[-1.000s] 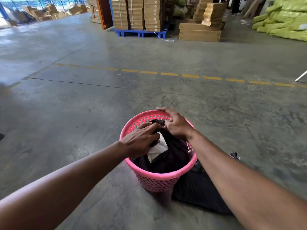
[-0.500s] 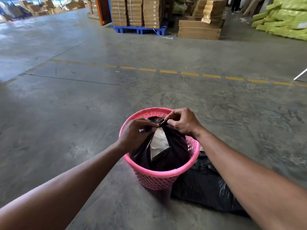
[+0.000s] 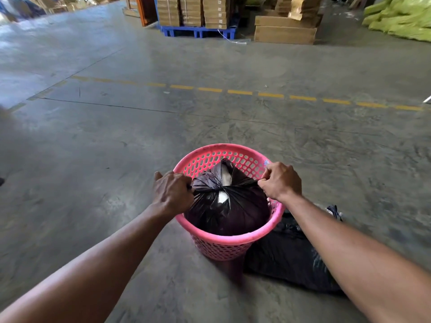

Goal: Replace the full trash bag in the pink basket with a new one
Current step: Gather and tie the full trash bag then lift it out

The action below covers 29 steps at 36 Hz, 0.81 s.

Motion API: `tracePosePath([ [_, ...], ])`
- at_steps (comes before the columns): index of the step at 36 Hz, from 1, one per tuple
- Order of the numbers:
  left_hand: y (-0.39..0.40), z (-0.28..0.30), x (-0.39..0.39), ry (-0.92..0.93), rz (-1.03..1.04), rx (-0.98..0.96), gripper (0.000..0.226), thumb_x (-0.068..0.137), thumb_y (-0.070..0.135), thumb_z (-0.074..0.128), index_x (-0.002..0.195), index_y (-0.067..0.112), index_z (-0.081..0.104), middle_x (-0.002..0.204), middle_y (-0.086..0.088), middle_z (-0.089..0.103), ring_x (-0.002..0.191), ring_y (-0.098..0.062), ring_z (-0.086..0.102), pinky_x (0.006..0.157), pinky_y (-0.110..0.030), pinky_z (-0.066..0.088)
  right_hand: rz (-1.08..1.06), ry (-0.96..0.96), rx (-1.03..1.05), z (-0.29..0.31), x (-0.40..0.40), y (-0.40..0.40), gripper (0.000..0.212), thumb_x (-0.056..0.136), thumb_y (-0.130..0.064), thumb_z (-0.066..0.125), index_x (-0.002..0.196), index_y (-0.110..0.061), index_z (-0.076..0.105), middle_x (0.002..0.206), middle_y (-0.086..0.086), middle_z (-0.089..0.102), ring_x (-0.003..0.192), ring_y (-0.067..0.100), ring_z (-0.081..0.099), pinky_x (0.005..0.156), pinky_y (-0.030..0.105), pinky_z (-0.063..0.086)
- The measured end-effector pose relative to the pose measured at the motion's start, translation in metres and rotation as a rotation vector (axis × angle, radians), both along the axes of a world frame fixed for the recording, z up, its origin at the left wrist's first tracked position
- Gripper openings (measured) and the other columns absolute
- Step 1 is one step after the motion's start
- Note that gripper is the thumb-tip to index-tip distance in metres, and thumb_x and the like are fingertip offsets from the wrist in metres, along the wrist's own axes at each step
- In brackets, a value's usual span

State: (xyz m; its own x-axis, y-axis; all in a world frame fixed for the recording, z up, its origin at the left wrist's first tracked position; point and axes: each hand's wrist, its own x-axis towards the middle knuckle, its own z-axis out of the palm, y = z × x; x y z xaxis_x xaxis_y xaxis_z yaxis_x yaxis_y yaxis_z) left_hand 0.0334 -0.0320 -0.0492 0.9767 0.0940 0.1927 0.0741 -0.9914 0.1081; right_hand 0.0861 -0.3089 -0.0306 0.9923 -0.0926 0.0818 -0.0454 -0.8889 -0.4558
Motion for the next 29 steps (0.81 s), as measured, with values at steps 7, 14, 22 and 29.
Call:
tracePosePath([
  [7, 0.003, 0.004, 0.006, 0.063, -0.01, 0.113, 0.013, 0.078, 0.031, 0.059, 0.079, 0.025, 0.071, 0.088, 0.005, 0.074, 0.102, -0.018, 0.059, 0.083, -0.039, 0.028, -0.003, -0.043, -0.047, -0.002, 0.005, -0.012, 0.009, 0.067, -0.02, 0.067, 0.074, -0.017, 0.07, 0.08, 0.007, 0.075, 0.078, 0.033, 0.07, 0.062, 0.031, 0.048],
  [14, 0.019, 0.004, 0.014, 0.063, -0.077, -0.15, 0.021, 0.081, 0.036, 0.066, 0.066, 0.027, 0.054, 0.081, 0.002, 0.067, 0.093, -0.027, 0.063, 0.075, -0.036, 0.04, -0.05, 0.009, 0.136, -0.001, 0.01, -0.015, 0.009, 0.063, -0.022, 0.071, 0.06, -0.017, 0.064, 0.067, 0.001, 0.071, 0.07, 0.028, 0.067, 0.06, 0.028, 0.047],
  [22, 0.024, 0.03, 0.005, 0.165, -0.152, -1.008, 0.039, 0.074, 0.048, 0.073, 0.098, 0.018, 0.079, 0.101, -0.005, 0.072, 0.084, -0.008, 0.062, 0.085, -0.03, 0.046, -0.089, 0.057, 0.573, 0.005, 0.012, -0.022, 0.007, 0.072, -0.02, 0.078, 0.072, -0.014, 0.074, 0.068, 0.0, 0.073, 0.058, 0.012, 0.063, 0.063, 0.026, 0.051],
  [29, -0.043, 0.04, 0.015, 0.246, -0.061, -1.695, 0.026, 0.101, 0.023, 0.055, 0.086, 0.009, 0.071, 0.093, -0.018, 0.078, 0.104, -0.036, 0.071, 0.099, -0.041, 0.053, -0.028, 0.015, 0.947, 0.019, 0.008, 0.0, 0.009, 0.087, 0.003, 0.065, 0.082, -0.004, 0.067, 0.068, 0.009, 0.068, 0.04, 0.005, 0.062, 0.042, 0.015, 0.043],
])
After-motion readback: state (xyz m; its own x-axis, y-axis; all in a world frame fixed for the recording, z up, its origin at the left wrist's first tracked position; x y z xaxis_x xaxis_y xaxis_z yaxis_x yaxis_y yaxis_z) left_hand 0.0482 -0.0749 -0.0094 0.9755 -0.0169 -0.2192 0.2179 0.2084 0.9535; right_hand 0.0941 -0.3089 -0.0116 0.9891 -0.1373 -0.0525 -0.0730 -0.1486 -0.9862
